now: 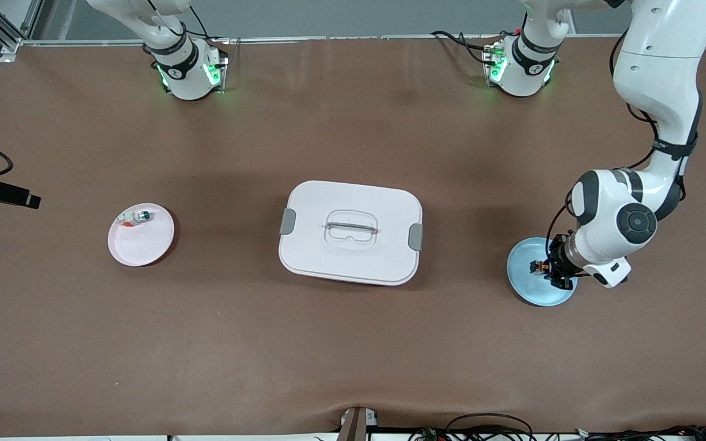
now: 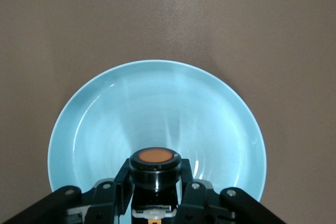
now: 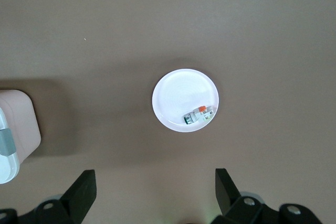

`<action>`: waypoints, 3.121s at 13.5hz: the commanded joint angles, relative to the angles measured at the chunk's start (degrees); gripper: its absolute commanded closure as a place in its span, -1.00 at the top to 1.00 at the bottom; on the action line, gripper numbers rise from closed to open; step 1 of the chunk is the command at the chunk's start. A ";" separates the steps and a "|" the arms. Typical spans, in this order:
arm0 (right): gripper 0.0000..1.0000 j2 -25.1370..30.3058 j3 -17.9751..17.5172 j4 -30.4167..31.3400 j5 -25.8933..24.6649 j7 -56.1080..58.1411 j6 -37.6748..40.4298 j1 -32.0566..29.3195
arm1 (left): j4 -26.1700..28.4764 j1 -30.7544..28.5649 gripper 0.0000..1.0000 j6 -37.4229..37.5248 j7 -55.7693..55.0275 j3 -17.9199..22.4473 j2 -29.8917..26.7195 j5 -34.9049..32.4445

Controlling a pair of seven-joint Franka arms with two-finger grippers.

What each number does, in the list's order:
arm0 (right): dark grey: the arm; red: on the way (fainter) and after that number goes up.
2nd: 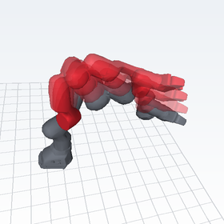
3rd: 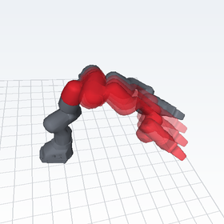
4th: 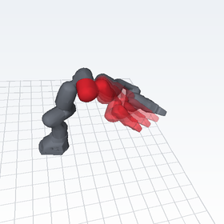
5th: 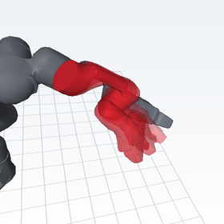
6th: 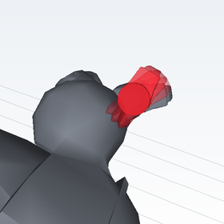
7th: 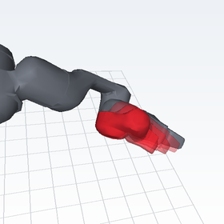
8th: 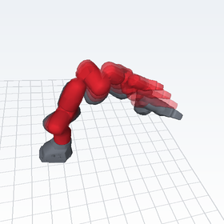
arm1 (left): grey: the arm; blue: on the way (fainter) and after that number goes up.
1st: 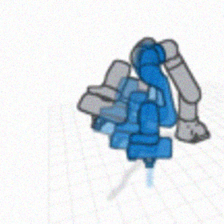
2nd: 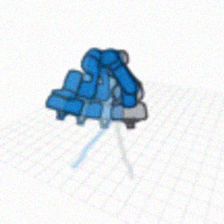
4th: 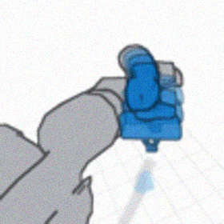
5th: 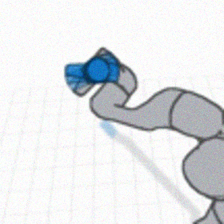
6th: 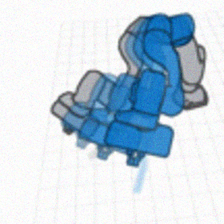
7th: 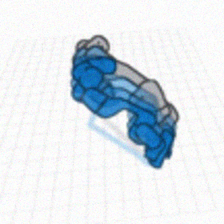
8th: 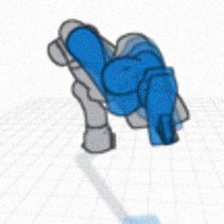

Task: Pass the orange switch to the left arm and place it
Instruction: 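Lower the switch onto the blue plate and open the left gripper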

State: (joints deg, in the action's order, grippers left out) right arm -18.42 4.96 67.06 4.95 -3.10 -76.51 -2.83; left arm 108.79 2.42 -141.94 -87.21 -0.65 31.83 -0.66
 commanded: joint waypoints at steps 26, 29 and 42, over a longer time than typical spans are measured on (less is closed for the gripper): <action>1.00 21.93 -0.66 27.77 -6.10 0.90 -15.59 3.63 | 1.69 -1.28 1.00 1.74 19.55 -0.41 -5.03 -1.44; 1.00 22.72 -0.66 28.48 -6.01 0.90 -15.86 3.63 | 1.95 -1.01 1.00 3.25 44.24 -0.58 -5.73 -1.44; 1.00 24.40 -0.75 29.45 -3.20 -0.15 -15.69 4.07 | 0.90 -1.63 1.00 3.16 77.54 -0.76 -7.13 -1.36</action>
State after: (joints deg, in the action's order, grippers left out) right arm 4.14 4.20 94.52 1.09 -2.65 -91.51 1.23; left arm 109.39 1.37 -139.40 -10.59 -1.23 26.83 -1.11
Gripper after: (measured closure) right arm 0.000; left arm 0.000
